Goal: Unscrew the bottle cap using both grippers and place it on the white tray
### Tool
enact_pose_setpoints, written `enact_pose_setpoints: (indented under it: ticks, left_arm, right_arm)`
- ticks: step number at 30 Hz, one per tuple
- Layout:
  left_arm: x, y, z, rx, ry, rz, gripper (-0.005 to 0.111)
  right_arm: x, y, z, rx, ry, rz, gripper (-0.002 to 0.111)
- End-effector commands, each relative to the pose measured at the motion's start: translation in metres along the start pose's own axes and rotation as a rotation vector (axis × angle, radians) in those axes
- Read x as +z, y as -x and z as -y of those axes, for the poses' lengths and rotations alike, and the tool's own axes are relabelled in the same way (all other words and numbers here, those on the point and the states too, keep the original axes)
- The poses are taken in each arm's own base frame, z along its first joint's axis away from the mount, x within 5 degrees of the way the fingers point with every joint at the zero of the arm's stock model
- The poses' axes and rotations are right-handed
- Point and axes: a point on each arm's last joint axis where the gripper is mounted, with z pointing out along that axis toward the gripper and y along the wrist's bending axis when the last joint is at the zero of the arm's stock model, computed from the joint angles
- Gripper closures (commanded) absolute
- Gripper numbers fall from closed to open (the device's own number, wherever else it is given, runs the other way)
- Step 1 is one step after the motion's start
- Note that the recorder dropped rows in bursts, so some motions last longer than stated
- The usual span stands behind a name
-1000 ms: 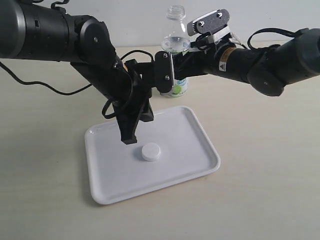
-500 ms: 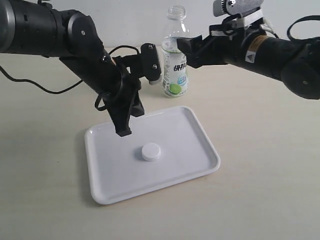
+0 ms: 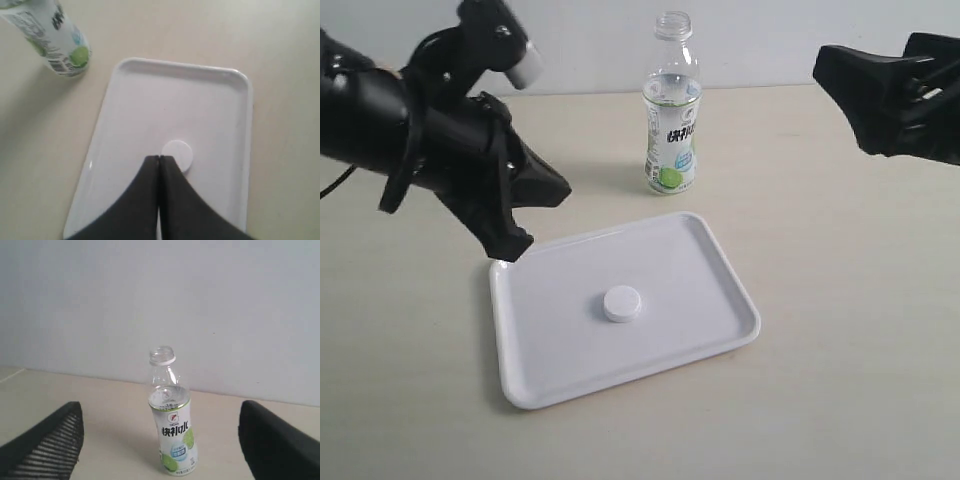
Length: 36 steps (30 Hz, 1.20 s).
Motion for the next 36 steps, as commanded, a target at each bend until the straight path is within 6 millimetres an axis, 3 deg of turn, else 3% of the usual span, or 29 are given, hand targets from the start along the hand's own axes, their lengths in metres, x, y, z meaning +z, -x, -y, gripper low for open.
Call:
enact_pose_setpoints:
  ticks: [1, 9, 12, 14, 19, 26, 36]
  left_arm:
    - [-0.041, -0.010, 0.015, -0.115, 0.163, 0.239, 0.107]
    - [-0.088, -0.046, 0.056, -0.157, 0.195, 0.485, 0.107]
    - [-0.097, -0.064, 0.070, -0.106, 0.204, 0.530, 0.107]
    - [-0.103, -0.075, 0.080, -0.121, 0.196, 0.560, 0.107]
    - [-0.117, -0.097, 0.097, -0.122, 0.205, 0.643, 0.107]
    - [-0.131, -0.119, 0.114, -0.107, 0.227, 0.756, 0.107]
    - [-0.123, -0.134, 0.121, -0.134, 0.195, 0.760, 0.107]
  right_arm:
    - [-0.024, 0.001, -0.010, -0.066, 0.039, -0.027, 0.028]
    - [-0.039, -0.007, -0.024, -0.043, 0.163, -0.150, 0.028]
    - [-0.041, -0.015, -0.024, -0.024, 0.167, -0.223, 0.036]
    - [-0.042, -0.022, -0.024, -0.015, 0.166, -0.250, 0.052]
    - [-0.046, -0.034, -0.028, -0.074, 0.231, -0.275, 0.106]
    - [-0.048, -0.040, -0.028, -0.091, 0.239, -0.286, 0.108]
    - [-0.048, -0.039, -0.029, -0.013, 0.238, -0.290, 0.108]
